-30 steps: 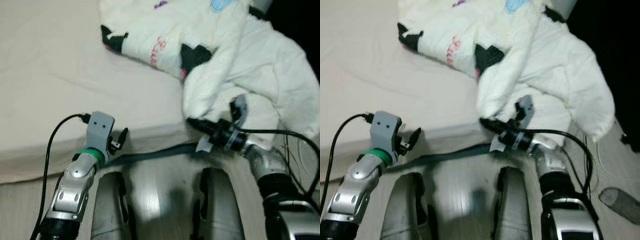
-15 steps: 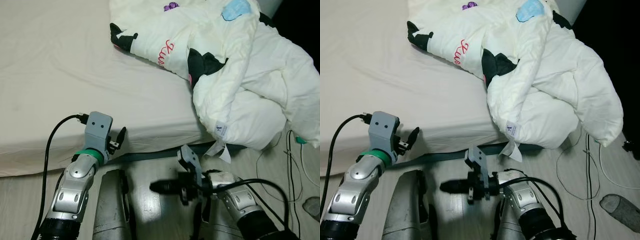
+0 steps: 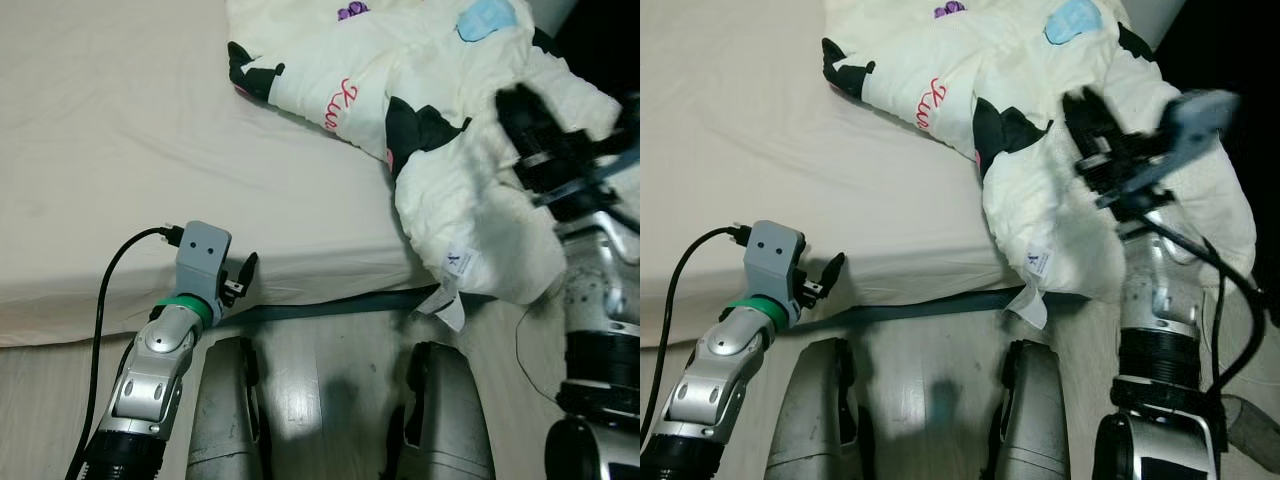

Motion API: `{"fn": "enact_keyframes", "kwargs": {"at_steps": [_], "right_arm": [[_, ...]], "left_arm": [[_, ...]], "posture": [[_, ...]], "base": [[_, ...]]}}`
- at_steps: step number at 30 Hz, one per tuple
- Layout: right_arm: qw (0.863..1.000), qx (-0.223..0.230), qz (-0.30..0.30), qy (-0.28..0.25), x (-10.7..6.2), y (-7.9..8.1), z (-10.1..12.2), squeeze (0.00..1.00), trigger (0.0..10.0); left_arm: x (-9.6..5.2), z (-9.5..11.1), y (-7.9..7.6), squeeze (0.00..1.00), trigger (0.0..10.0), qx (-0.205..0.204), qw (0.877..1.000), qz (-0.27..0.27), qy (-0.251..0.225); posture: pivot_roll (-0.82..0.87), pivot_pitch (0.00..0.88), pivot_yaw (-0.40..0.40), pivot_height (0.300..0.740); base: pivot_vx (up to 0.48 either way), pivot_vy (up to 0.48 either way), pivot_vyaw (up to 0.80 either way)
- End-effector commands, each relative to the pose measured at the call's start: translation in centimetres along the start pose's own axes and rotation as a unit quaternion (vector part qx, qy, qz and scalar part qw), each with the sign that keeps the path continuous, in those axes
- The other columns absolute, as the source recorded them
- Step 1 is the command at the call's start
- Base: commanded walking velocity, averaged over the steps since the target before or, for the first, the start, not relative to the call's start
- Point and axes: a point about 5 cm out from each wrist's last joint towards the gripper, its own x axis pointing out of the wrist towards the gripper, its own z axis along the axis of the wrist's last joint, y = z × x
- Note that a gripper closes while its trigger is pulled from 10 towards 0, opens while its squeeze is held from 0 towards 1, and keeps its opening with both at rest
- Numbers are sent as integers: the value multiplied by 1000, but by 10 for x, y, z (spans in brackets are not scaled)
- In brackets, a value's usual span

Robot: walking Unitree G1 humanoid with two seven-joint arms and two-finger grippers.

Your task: Clean up the room

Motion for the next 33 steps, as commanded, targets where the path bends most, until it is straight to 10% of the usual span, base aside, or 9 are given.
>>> {"fn": "enact_keyframes", "kwargs": {"at_steps": [1,5,11,12,33], "right_arm": [[999,24,-45,-12,-7,-14,0,1000,10000],[973,171,-154,30,-23,-42,-32,1000,10000],[963,226,-133,55,-18,-40,-44,1000,10000],[961,243,-118,64,-14,-38,-45,0,10000],[939,321,-3,124,9,-9,-56,0,10000]], "left_arm": [[-4,-11,0,0,10000,4,1000,-1,18],[-4,-10,1,0,10000,7,1000,-1,17],[-5,-10,6,0,10000,13,1000,2,17],[-6,-10,7,0,10000,14,1000,3,17],[-10,-9,14,0,10000,23,1000,10,19]], "posture": [[139,262,93,546],[154,259,103,546],[170,258,106,546],[176,258,106,546],[212,268,112,546]], "base": [[0,0,0],[0,0,0],[0,0,0],[0,0,0],[0,0,0]]}}
